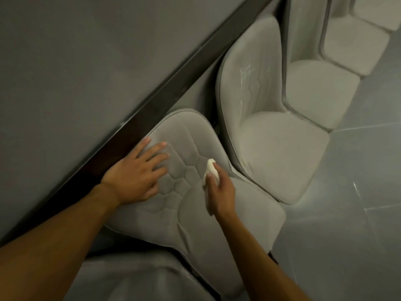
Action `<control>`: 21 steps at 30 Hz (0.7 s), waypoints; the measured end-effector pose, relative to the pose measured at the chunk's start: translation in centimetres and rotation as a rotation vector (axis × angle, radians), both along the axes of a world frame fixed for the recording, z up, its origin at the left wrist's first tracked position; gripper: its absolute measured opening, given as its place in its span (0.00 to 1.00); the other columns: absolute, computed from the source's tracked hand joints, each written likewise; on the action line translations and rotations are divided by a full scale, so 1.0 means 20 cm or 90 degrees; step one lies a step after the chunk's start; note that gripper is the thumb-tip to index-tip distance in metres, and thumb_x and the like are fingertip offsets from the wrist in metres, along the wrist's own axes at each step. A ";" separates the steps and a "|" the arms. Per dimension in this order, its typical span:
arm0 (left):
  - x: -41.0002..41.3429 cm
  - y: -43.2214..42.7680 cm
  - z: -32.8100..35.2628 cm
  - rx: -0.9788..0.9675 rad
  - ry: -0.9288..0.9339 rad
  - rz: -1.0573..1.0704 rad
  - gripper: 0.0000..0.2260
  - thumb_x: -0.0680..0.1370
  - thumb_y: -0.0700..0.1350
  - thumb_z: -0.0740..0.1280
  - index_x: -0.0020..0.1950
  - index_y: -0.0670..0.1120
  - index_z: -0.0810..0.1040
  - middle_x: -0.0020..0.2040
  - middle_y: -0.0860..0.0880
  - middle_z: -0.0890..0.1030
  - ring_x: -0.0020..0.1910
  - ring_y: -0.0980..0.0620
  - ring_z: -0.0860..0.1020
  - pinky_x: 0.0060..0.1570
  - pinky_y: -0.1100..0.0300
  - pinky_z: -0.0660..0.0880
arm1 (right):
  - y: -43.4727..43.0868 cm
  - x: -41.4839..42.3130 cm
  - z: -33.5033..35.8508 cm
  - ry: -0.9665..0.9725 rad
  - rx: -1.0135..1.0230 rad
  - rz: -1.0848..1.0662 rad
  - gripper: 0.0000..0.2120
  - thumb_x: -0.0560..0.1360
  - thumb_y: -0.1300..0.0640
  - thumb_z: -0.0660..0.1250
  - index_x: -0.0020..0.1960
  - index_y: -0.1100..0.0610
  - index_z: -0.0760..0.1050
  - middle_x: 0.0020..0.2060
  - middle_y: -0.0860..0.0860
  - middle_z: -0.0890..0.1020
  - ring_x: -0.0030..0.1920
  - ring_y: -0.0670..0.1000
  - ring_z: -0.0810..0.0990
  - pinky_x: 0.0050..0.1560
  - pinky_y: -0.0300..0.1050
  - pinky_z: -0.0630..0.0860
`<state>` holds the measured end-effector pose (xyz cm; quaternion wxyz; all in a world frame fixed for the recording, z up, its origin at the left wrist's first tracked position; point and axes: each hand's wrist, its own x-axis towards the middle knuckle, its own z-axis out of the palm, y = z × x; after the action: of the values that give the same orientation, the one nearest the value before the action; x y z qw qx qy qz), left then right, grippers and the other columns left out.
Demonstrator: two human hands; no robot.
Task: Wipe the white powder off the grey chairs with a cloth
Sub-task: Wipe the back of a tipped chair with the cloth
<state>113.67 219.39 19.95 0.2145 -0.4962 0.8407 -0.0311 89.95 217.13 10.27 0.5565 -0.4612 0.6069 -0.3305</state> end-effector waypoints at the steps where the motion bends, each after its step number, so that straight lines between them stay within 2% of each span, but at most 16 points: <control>1: -0.03 -0.01 0.02 -0.003 0.026 0.038 0.19 0.74 0.56 0.64 0.60 0.50 0.82 0.71 0.43 0.75 0.78 0.39 0.63 0.77 0.35 0.54 | -0.04 -0.06 0.03 0.005 -0.017 0.016 0.19 0.80 0.57 0.66 0.71 0.51 0.73 0.63 0.46 0.78 0.59 0.43 0.78 0.60 0.37 0.76; 2: -0.06 -0.02 0.02 -0.007 0.053 0.076 0.19 0.73 0.56 0.65 0.60 0.51 0.82 0.69 0.44 0.76 0.76 0.40 0.66 0.76 0.37 0.56 | -0.08 -0.11 0.04 0.012 -0.030 0.027 0.19 0.80 0.57 0.67 0.70 0.49 0.74 0.62 0.46 0.78 0.58 0.42 0.79 0.56 0.34 0.77; 4: -0.15 -0.05 0.03 -0.021 0.084 0.145 0.20 0.72 0.57 0.65 0.61 0.53 0.82 0.66 0.45 0.77 0.71 0.41 0.71 0.73 0.40 0.60 | -0.17 -0.21 0.05 0.021 -0.045 0.036 0.18 0.80 0.56 0.67 0.68 0.44 0.73 0.62 0.48 0.78 0.57 0.44 0.79 0.54 0.39 0.80; 6: -0.25 -0.11 0.05 -0.034 0.103 0.195 0.20 0.73 0.57 0.64 0.63 0.53 0.81 0.65 0.46 0.77 0.64 0.42 0.74 0.67 0.42 0.64 | -0.29 -0.31 0.06 0.033 -0.049 0.046 0.17 0.79 0.55 0.67 0.67 0.43 0.73 0.61 0.49 0.78 0.58 0.47 0.79 0.57 0.48 0.80; 8: -0.35 -0.19 0.06 -0.047 0.120 0.215 0.21 0.73 0.57 0.62 0.64 0.54 0.80 0.65 0.46 0.78 0.61 0.44 0.75 0.64 0.45 0.67 | -0.40 -0.39 0.06 0.060 -0.048 0.063 0.18 0.79 0.54 0.67 0.68 0.46 0.73 0.61 0.47 0.77 0.59 0.47 0.78 0.61 0.51 0.78; 11: -0.49 -0.50 0.10 -0.053 0.128 0.222 0.22 0.75 0.57 0.61 0.68 0.54 0.78 0.69 0.46 0.75 0.65 0.44 0.74 0.65 0.44 0.71 | -0.63 -0.50 0.08 0.061 -0.057 0.062 0.19 0.79 0.50 0.68 0.69 0.47 0.71 0.60 0.44 0.75 0.61 0.46 0.76 0.65 0.47 0.75; 14: -0.59 -0.88 0.15 -0.094 0.133 0.261 0.22 0.75 0.52 0.70 0.69 0.52 0.76 0.71 0.44 0.72 0.68 0.42 0.72 0.68 0.42 0.71 | -0.84 -0.56 0.11 0.082 -0.085 0.098 0.21 0.79 0.46 0.66 0.70 0.47 0.70 0.61 0.44 0.74 0.62 0.46 0.76 0.65 0.46 0.75; 16: -0.67 -1.13 0.18 -0.119 0.130 0.271 0.24 0.74 0.50 0.74 0.70 0.51 0.75 0.72 0.42 0.70 0.71 0.40 0.70 0.72 0.40 0.67 | -0.98 -0.59 0.11 0.093 -0.109 0.139 0.20 0.80 0.48 0.65 0.71 0.49 0.70 0.61 0.46 0.74 0.59 0.45 0.75 0.64 0.45 0.75; 19: -0.73 -1.45 0.17 -0.136 0.098 0.210 0.23 0.75 0.51 0.71 0.70 0.50 0.75 0.74 0.40 0.67 0.76 0.38 0.64 0.76 0.39 0.60 | -1.13 -0.61 0.11 0.087 -0.188 0.181 0.18 0.81 0.52 0.66 0.70 0.50 0.71 0.57 0.45 0.74 0.53 0.40 0.73 0.58 0.38 0.74; 21: -0.75 -1.62 0.14 -0.123 0.067 0.176 0.22 0.76 0.51 0.69 0.71 0.52 0.75 0.77 0.40 0.64 0.79 0.38 0.59 0.78 0.40 0.56 | -1.20 -0.62 0.09 0.091 -0.227 0.207 0.19 0.81 0.53 0.66 0.71 0.49 0.71 0.55 0.44 0.72 0.51 0.41 0.73 0.54 0.33 0.73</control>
<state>98.61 186.96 22.80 0.1235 -0.6263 0.7677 -0.0557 77.50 193.05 11.99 0.4678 -0.6660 0.4945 -0.3050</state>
